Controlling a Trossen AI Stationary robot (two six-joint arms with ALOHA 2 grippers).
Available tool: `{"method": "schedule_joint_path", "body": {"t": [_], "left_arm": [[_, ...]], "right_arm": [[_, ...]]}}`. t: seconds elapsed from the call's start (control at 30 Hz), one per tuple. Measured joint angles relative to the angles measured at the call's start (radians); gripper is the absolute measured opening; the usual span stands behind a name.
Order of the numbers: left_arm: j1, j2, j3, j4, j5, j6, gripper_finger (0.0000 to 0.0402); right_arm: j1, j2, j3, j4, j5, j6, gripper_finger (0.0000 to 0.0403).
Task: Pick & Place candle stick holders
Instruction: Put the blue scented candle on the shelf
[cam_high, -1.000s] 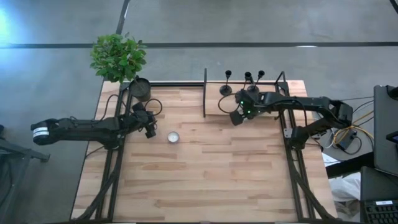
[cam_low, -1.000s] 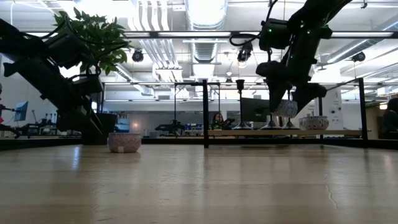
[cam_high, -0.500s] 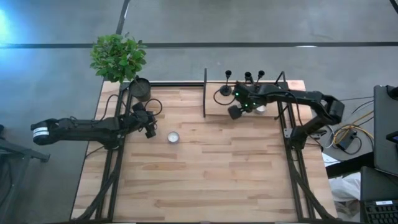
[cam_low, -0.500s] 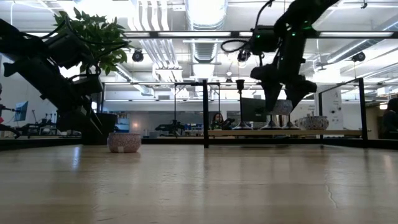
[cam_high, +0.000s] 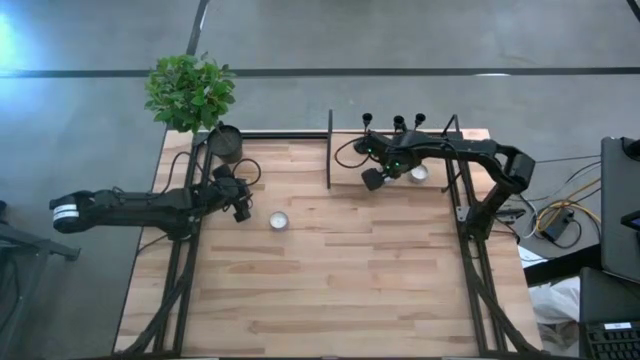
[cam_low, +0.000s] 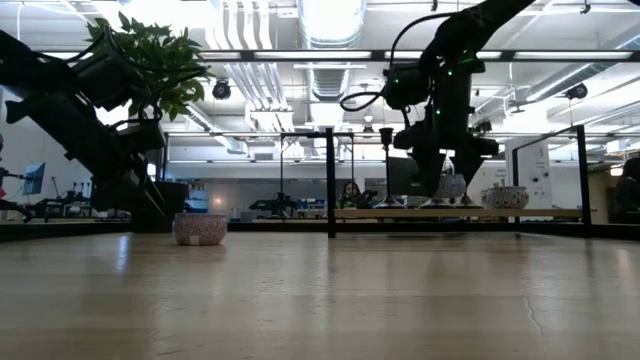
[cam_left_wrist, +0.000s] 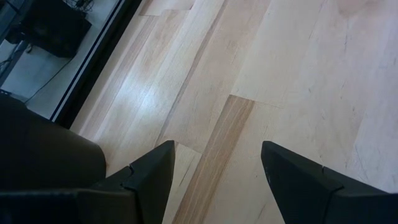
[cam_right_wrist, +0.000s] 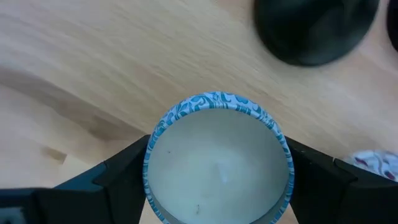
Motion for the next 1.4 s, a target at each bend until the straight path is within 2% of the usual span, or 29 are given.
{"method": "schedule_joint_path", "body": {"t": [0.27,0.63,1.4], "left_arm": [[0.0,0.0,0.0,0.0,0.0,0.0,0.0246],[0.0,0.0,0.0,0.0,0.0,0.0,0.0246],[0.0,0.0,0.0,0.0,0.0,0.0,0.0246]], "right_arm": [[-0.025,-0.018,-0.014,0.001,0.022,0.087,0.0295],[-0.049,-0.024,-0.025,-0.007,0.022,0.128,0.0296],[-0.071,-0.024,-0.069,0.095,-0.011,0.073,0.0297]]}}
